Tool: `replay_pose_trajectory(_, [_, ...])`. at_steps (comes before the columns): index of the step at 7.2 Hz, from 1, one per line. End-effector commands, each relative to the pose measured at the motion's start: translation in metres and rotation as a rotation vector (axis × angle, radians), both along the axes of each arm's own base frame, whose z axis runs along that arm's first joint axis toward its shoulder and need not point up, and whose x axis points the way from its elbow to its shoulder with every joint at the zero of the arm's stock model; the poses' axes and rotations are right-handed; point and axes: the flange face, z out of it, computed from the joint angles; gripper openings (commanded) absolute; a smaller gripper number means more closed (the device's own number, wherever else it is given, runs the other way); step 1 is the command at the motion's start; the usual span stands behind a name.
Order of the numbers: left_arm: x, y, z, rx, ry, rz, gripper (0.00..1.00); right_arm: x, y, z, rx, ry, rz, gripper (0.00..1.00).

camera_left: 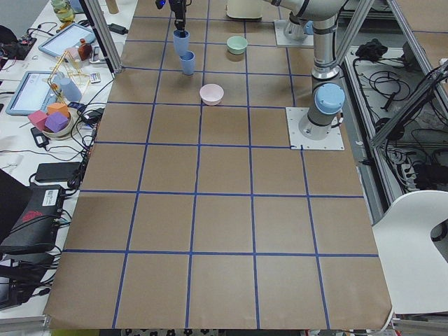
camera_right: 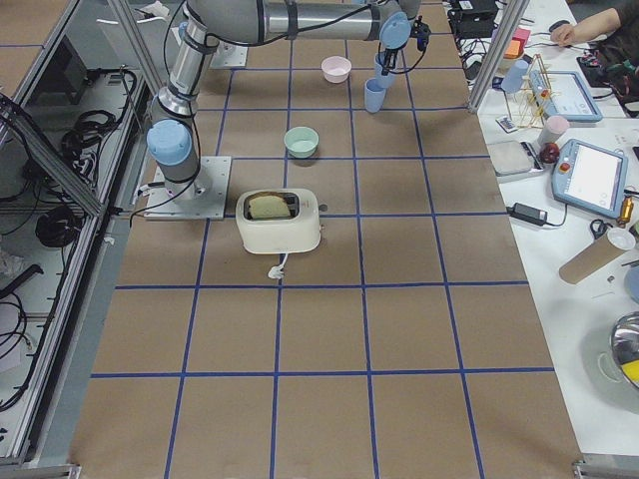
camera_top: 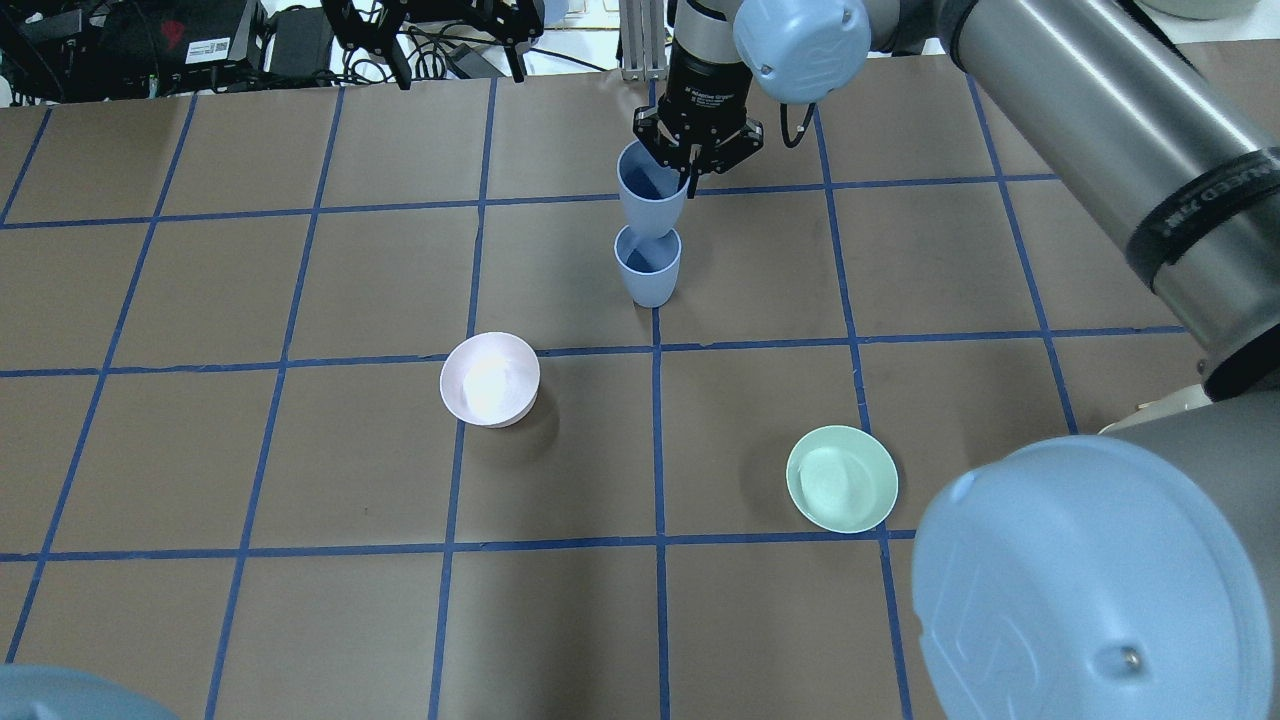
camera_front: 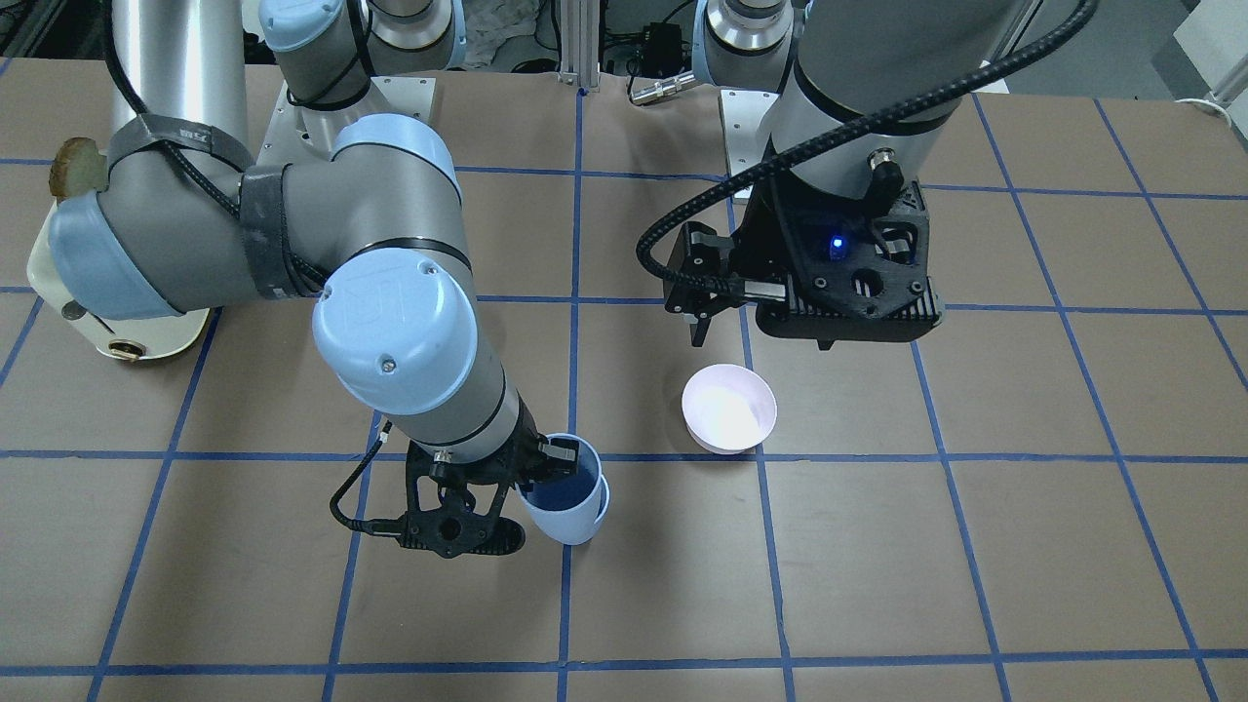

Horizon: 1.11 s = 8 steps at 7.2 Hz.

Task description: Stack blue cups with both arms

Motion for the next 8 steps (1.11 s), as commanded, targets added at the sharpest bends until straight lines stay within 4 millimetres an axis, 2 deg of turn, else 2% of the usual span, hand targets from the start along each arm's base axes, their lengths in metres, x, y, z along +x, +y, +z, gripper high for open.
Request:
replay_pose_trajectory(1, [0.000, 0.003, 0.003, -0.003, -0.002, 0.000, 1.00, 0.009, 0.003, -0.006, 0.013, 0.003, 0.007, 0.00])
replay_pose_trajectory(7, [0.004, 0.006, 0.000, 0.001, -0.015, 0.003, 1.00, 0.009, 0.001, -0.028, 0.045, 0.019, 0.020, 0.00])
replay_pose_trajectory(8, [0.004, 0.006, 0.000, 0.001, -0.015, 0.003, 1.00, 0.010, 0.001, -0.030, 0.052, 0.016, 0.021, 0.25])
